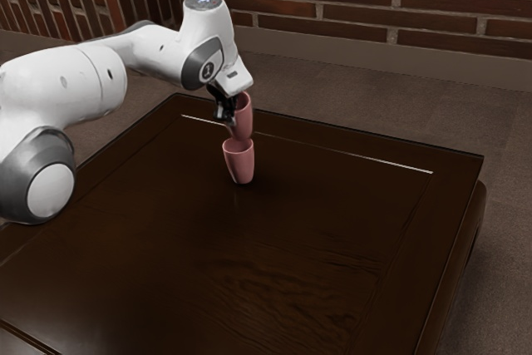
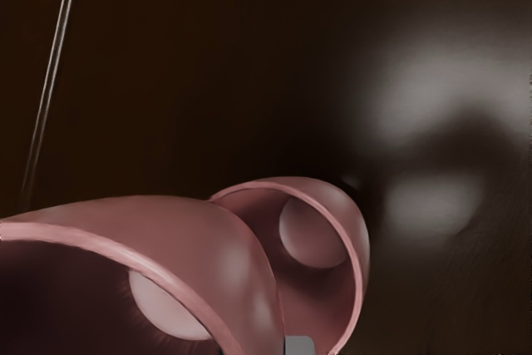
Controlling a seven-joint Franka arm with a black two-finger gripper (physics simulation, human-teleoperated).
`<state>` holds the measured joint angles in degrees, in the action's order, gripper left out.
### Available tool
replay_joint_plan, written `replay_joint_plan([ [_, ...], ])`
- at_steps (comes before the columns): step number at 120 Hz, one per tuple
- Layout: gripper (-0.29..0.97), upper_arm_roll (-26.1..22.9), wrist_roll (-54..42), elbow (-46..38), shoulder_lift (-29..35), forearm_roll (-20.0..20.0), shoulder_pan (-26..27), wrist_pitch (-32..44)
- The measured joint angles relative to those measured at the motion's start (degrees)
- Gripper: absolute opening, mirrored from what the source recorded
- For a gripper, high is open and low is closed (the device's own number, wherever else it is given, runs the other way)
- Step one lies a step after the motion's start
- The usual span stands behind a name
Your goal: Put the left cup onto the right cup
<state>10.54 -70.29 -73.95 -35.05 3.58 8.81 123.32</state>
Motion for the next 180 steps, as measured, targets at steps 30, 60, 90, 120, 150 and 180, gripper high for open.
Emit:
replay_joint_plan([
  [30,-0.08,0.0,0.2,-0.2,-0.8,-0.3,-0.2,-0.6],
  [60,-0.1,0.1,0.7,-0.6,-0.7,-0.5,0.0,-2.0],
  [90,-0.11,0.1,1.4,-1.1,-1.1,-0.6,-0.1,-2.7],
  [120,0.11,0.1,1.8,-1.0,-2.0,-0.4,-0.5,-3.1],
  [150,0.5,0.1,1.7,-0.7,-1.7,-0.2,-0.4,-3.8],
  [180,0.62,0.1,1.6,-0.5,-0.6,-0.2,-0.3,-5.1],
])
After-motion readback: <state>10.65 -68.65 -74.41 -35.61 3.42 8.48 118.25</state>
